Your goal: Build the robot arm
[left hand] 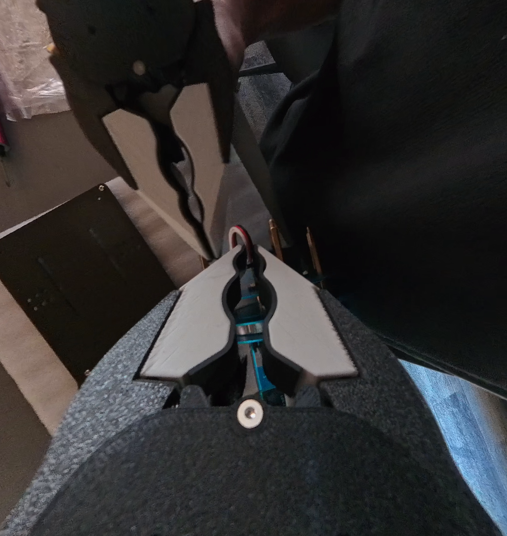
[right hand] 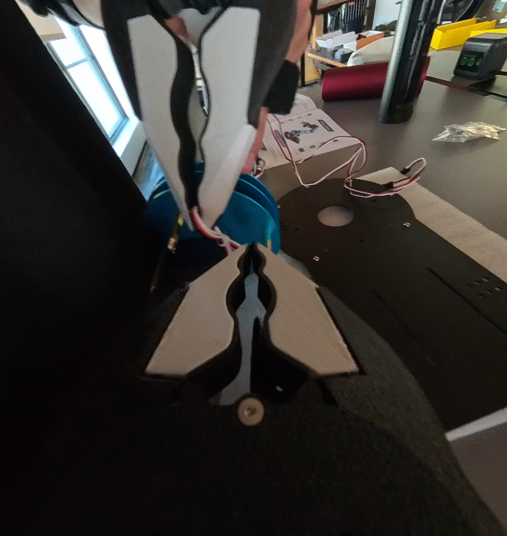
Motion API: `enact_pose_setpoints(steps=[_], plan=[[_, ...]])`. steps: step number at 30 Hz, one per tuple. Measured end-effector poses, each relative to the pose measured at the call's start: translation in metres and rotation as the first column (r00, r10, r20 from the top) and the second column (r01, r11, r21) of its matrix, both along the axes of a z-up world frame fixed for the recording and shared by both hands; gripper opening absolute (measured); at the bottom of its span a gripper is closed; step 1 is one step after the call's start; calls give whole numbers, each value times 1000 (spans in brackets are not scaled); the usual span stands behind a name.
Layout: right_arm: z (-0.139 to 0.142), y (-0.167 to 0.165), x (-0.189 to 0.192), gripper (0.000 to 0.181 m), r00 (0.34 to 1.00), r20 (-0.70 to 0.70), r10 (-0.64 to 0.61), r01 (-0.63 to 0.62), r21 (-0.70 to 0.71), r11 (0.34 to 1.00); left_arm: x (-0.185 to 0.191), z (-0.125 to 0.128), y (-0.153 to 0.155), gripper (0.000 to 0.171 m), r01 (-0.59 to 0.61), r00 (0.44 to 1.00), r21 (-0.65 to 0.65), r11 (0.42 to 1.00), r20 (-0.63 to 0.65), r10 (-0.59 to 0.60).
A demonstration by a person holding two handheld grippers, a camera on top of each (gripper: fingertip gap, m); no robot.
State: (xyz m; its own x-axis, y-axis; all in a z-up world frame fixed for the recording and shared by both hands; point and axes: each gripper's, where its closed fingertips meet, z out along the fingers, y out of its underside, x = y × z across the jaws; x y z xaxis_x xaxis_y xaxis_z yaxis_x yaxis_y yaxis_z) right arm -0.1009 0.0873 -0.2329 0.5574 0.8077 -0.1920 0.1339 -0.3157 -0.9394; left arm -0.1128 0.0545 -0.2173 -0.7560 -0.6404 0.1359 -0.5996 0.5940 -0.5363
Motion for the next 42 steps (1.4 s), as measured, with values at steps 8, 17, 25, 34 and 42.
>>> enact_pose_setpoints(steps=[8,17,25,34,42], plan=[[11,-14,5,4,993,-79,88,-88,2,996,3,0,0,3,-26,1000,15,1000,13,26],[7,-15,-11,5,985,-26,172,-170,67,983,4,0,-1,3,-25,999,27,999,21,24],[3,-18,-6,0,966,-11,260,-259,41,965,5,-1,-4,3,-1,1000,56,998,22,0],[9,-2,15,0,973,-27,228,-227,45,973,8,-2,-5,2,-40,999,43,998,27,39],[1,-18,-10,14,936,7,351,-351,19,936,7,-1,-4,2,-72,996,32,997,51,70]])
